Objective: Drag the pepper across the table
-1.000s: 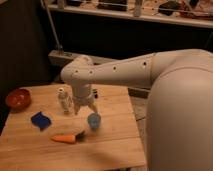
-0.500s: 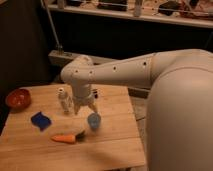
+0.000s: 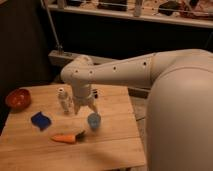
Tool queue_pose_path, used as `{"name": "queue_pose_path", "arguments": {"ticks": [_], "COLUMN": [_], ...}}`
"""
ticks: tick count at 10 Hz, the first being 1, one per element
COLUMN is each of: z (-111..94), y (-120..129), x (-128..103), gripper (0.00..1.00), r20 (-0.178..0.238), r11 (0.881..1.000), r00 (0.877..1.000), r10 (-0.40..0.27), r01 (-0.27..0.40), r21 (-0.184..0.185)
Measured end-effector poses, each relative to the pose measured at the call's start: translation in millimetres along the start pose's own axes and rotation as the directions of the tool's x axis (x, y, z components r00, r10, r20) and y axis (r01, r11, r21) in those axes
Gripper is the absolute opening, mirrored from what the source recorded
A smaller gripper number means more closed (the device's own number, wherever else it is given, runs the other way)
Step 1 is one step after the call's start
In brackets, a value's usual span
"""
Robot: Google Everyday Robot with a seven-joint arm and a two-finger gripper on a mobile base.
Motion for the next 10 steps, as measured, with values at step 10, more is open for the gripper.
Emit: {"name": "queue_pose_path", "arguments": {"ticks": [10], "z": [-7.2], "y": [5.3], "x": [-9.0], "gripper": [0.65], "r20": [0.101], "r11": [0.988], "r00": [0.983], "r10": [-0.15], "r01": [0.148], "r21": [0.031]}}
